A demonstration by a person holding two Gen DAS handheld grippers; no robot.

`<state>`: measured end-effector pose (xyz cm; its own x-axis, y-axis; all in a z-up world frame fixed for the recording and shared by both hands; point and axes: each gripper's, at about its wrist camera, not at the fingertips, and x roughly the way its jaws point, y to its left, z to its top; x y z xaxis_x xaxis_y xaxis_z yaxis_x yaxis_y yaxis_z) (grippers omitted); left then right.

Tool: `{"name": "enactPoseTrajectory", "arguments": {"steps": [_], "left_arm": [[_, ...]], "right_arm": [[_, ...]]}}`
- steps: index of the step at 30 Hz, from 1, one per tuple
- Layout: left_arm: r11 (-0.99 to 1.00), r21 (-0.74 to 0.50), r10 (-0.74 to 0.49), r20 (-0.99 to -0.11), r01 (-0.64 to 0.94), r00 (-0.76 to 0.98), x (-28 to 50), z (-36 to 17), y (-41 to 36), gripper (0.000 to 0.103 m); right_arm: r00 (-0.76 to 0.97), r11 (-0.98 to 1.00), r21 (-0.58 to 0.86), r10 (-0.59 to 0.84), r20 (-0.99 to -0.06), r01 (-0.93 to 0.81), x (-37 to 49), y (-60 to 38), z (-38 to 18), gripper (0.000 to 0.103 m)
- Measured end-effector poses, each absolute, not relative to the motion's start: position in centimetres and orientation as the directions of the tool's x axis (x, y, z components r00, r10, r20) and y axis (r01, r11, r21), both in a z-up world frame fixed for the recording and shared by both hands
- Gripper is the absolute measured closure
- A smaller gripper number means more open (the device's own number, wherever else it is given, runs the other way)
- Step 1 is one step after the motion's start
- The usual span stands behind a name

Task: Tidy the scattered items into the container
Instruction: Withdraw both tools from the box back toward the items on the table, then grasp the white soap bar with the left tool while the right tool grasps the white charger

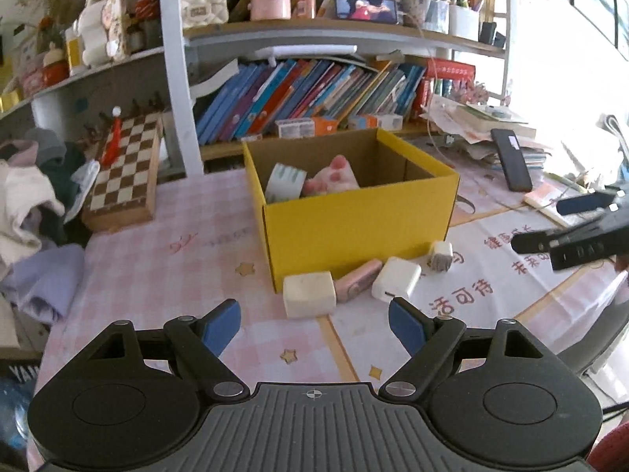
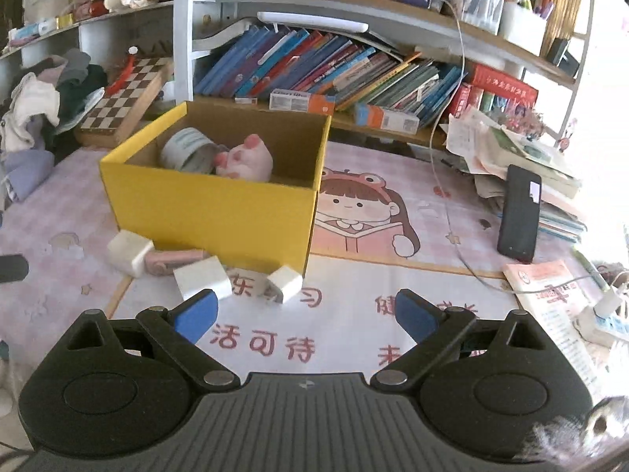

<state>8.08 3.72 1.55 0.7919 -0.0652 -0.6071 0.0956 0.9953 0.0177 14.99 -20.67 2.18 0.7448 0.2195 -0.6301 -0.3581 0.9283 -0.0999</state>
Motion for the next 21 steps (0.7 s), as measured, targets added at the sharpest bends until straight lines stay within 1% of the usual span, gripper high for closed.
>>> {"name": "enactPoseTrajectory", "arguments": {"steps": [8,10,15,21], "left_arm": [[0.999,0.03,-0.005,-0.608,0.029,0.794,6.6,0.2,3.2,0.017],[1.0,0.028,0.012,-0.609,0.006,0.793,6.2,-0.3,3.1,0.013],[1.0,0.027,0.009,-0.634,0.011,0.773,6.3,-1.5,2.4,0.013],[1.0,0.026,0.003,-0.639,0.018,0.769,6.5,-1.8,2.1,0.013]], "right_arm": [[0.716,0.94,-0.074,0.202,-0.668,-0.334,12.6,-19.9,-1.1,0.006],[0.715,0.941,-0.081,0.191,-0.673,-0.328,12.0,-19.6,-1.9,0.006],[0.692,0.925,-0.105,0.194,-0.695,-0.365,11.5,-18.6,-3.1,0.006],[0.648,0.904,-0.099,0.217,-0.73,-0.415,11.7,-18.0,-3.9,0.006]]}}
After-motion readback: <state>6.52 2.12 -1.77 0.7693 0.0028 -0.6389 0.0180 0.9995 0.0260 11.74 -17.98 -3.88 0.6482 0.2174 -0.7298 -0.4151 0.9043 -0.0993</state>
